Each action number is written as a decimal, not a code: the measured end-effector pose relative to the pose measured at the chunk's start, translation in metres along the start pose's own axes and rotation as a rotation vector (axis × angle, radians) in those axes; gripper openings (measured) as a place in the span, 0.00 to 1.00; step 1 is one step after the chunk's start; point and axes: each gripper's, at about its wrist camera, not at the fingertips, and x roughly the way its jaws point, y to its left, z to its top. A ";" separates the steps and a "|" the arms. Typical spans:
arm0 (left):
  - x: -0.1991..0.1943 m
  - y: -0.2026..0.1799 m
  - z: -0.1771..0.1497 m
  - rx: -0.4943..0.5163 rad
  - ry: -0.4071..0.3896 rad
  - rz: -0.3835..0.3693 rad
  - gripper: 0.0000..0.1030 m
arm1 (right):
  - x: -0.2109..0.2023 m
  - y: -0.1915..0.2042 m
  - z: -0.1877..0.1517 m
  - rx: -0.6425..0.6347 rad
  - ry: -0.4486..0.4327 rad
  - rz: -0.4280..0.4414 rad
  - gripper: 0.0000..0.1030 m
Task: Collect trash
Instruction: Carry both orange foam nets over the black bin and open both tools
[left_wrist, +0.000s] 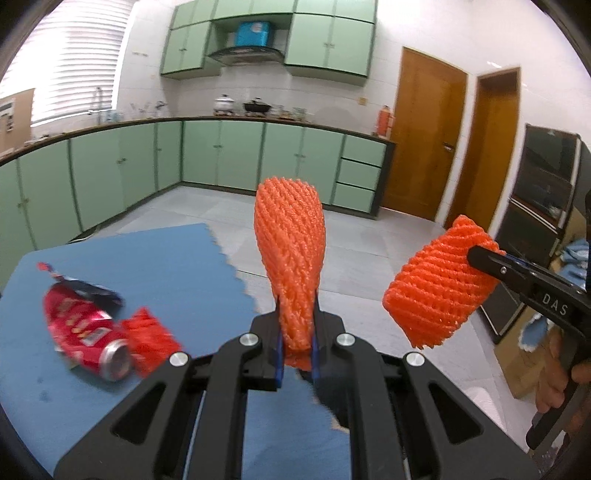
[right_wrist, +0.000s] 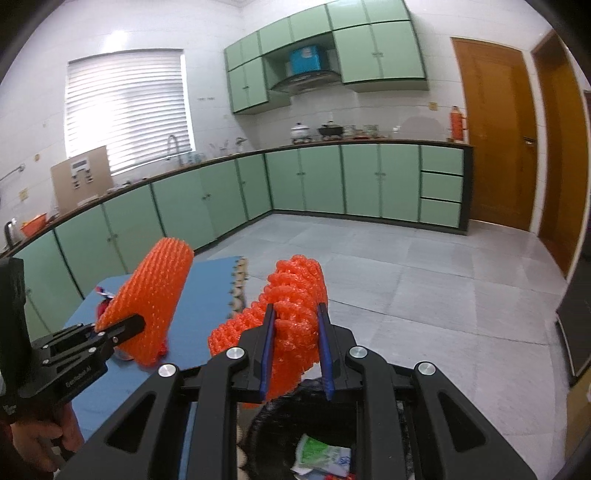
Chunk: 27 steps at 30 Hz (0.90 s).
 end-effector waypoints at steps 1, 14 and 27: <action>0.005 -0.006 -0.001 0.009 0.006 -0.012 0.09 | -0.001 -0.005 -0.001 0.007 0.002 -0.012 0.20; 0.063 -0.066 -0.027 0.081 0.082 -0.132 0.09 | 0.003 -0.078 -0.033 0.098 0.063 -0.131 0.20; 0.090 -0.071 -0.035 0.056 0.130 -0.140 0.44 | 0.023 -0.088 -0.041 0.117 0.109 -0.145 0.32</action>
